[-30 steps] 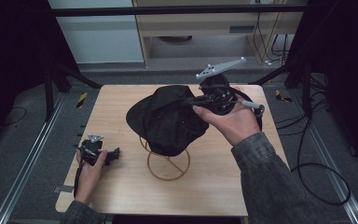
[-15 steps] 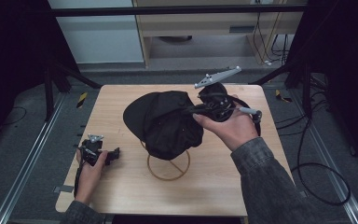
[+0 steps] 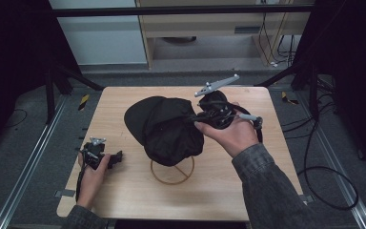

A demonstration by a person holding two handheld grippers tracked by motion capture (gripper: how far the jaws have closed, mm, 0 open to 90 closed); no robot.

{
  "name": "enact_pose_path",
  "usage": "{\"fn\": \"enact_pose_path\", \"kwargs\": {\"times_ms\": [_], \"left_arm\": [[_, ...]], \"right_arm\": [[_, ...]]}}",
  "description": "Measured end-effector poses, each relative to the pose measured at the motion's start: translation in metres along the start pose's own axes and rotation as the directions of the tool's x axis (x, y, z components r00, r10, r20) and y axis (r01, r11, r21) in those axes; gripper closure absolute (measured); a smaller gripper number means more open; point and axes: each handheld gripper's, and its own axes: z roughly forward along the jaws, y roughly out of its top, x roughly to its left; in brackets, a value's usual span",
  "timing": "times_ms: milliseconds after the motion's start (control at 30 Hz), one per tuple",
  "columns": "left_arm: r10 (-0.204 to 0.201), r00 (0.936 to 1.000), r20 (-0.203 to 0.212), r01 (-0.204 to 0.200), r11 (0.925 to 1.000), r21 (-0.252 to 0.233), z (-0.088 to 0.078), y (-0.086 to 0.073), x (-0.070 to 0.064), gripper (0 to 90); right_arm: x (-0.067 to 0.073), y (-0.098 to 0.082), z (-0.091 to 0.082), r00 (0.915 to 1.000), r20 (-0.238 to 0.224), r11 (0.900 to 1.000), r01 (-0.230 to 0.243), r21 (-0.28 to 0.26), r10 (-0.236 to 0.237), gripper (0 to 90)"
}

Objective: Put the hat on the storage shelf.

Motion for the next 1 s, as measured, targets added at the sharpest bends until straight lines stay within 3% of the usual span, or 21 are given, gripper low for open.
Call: {"fn": "enact_pose_path", "kwargs": {"times_ms": [1000], "left_arm": [[-0.005, 1.0000, -0.002, 0.005, 1.0000, -0.001, 0.000, 0.000, 0.000, 0.0]], "right_arm": [[-0.002, 0.003, 0.029, 0.9999, 0.015, 0.999, 0.003, 0.036, -0.004, 84.4]]}}
